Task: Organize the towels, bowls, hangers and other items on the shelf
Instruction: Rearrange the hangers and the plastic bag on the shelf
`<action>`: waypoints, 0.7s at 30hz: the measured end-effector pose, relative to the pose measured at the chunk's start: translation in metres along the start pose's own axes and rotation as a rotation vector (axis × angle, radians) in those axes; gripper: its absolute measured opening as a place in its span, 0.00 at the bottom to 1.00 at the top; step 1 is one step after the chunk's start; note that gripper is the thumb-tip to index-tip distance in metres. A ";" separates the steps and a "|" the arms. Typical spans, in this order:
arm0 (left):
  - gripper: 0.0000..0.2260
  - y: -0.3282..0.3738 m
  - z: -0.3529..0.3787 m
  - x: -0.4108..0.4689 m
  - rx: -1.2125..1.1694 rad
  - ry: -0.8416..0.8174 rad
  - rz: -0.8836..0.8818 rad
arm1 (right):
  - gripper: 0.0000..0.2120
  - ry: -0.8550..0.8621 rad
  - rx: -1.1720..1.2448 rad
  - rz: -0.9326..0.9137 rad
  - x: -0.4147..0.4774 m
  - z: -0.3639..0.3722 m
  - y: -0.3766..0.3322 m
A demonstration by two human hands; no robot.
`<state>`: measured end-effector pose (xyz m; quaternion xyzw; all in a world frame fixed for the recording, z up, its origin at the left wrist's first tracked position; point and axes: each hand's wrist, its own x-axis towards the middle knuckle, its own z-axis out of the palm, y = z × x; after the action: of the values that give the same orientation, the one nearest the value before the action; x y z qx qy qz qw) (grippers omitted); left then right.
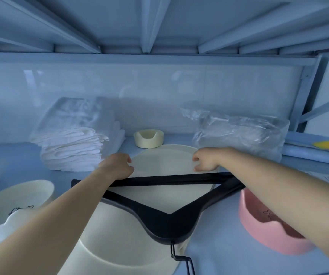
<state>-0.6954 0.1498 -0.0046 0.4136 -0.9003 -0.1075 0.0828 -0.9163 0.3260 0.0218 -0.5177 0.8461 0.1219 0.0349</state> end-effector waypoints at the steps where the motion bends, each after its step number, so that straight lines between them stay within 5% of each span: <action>1: 0.17 0.000 0.001 0.000 -0.009 -0.018 -0.019 | 0.27 -0.001 -0.001 -0.012 0.002 0.000 0.001; 9: 0.18 -0.006 0.002 -0.010 -0.032 -0.014 -0.092 | 0.24 0.091 0.084 -0.208 0.017 -0.010 -0.020; 21: 0.18 0.009 0.000 -0.007 0.191 -0.008 -0.171 | 0.29 0.042 0.120 -0.137 0.027 0.009 -0.002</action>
<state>-0.6974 0.1605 -0.0023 0.4942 -0.8683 -0.0297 0.0299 -0.9274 0.3037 0.0080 -0.5739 0.8150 0.0574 0.0563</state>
